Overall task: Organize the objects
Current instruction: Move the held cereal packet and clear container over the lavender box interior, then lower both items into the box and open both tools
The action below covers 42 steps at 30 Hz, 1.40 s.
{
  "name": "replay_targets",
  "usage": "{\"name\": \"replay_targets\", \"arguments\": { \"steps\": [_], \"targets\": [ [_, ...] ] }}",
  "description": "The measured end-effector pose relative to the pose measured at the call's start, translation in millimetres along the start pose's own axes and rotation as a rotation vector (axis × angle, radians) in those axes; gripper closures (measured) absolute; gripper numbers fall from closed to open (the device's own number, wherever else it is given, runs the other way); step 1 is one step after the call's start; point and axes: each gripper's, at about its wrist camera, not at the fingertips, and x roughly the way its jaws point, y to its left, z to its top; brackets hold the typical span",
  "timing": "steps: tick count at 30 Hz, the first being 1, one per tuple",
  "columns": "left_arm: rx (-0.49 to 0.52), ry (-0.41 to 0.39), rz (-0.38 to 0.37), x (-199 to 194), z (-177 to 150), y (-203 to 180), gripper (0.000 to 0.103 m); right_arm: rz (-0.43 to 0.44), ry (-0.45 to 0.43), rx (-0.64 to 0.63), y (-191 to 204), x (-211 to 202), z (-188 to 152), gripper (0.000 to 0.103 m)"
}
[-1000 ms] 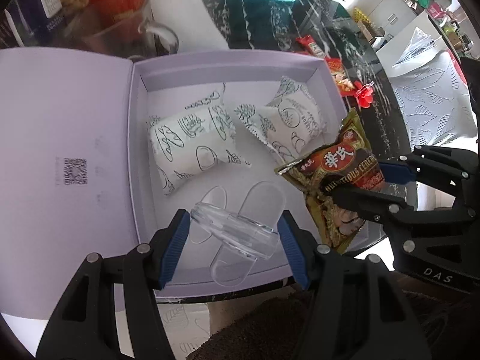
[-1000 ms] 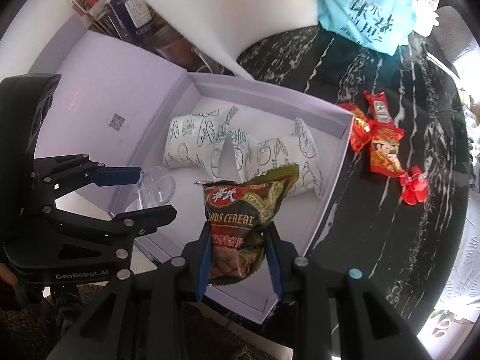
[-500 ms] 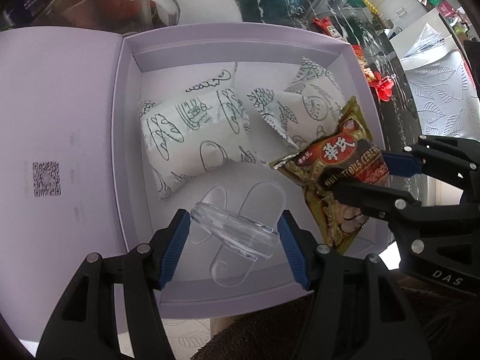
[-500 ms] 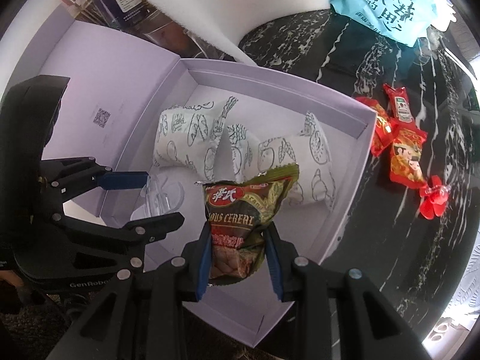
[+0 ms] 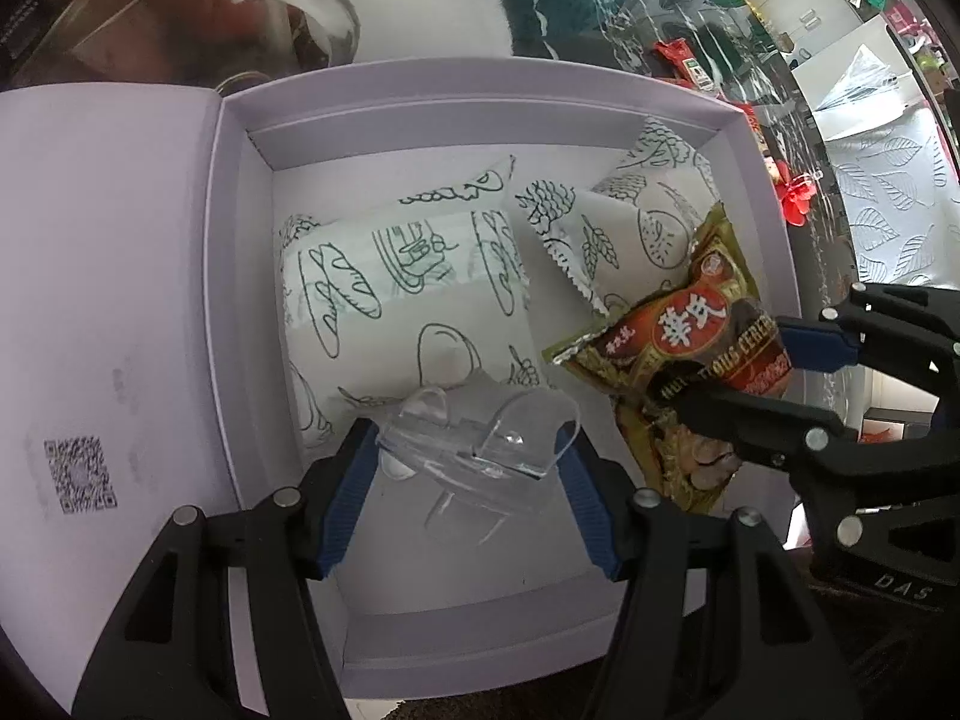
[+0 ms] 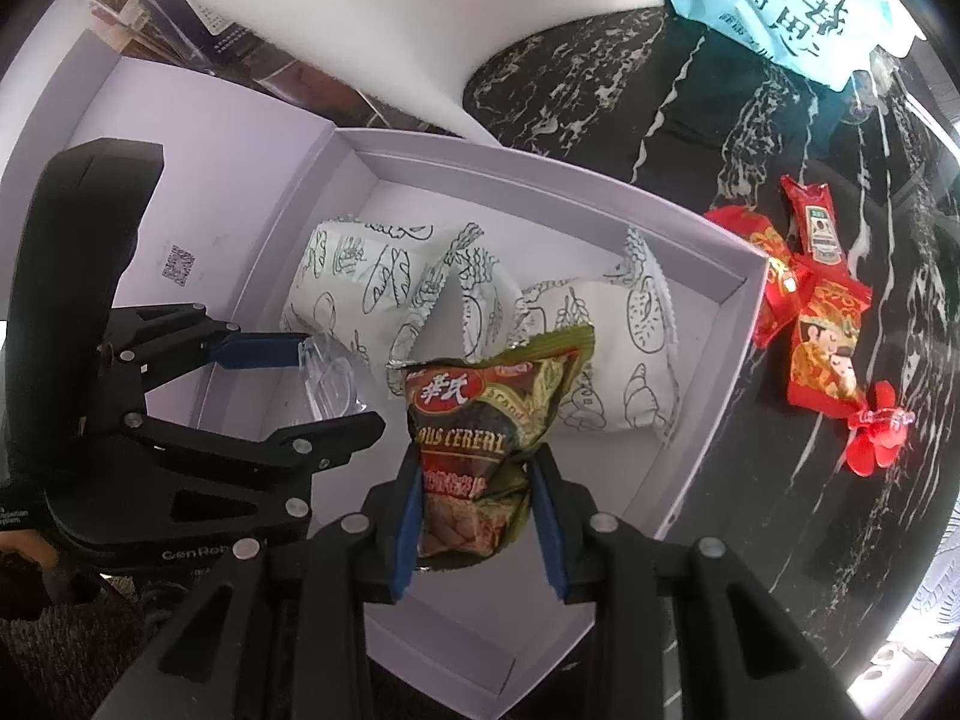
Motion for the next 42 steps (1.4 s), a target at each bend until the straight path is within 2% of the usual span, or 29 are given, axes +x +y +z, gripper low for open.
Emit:
{"name": "replay_targets", "arguments": {
  "steps": [11,17,29,31,36,42],
  "targets": [
    [-0.014,0.008,-0.010,-3,0,-3,0.044,0.001,0.024,-0.032,0,-1,4,0.069],
    [-0.015,0.009,0.025,-10,-2,-5,0.043,-0.021,0.025,-0.058,3,-7,4,0.069],
    [-0.009,-0.025,0.037,-29,-11,-13,0.043,-0.039,0.007,-0.069,2,-29,-5,0.068],
    [-0.012,-0.025,0.037,-29,-3,-16,0.043,-0.036,0.011,-0.074,3,-26,-2,0.068],
    [-0.016,-0.012,0.036,-27,-3,0,0.043,-0.025,0.033,-0.089,5,-14,3,0.067],
    [-0.004,0.001,0.039,-27,-6,-1,0.043,-0.013,0.057,-0.096,6,-7,3,0.067]
  ]
}}
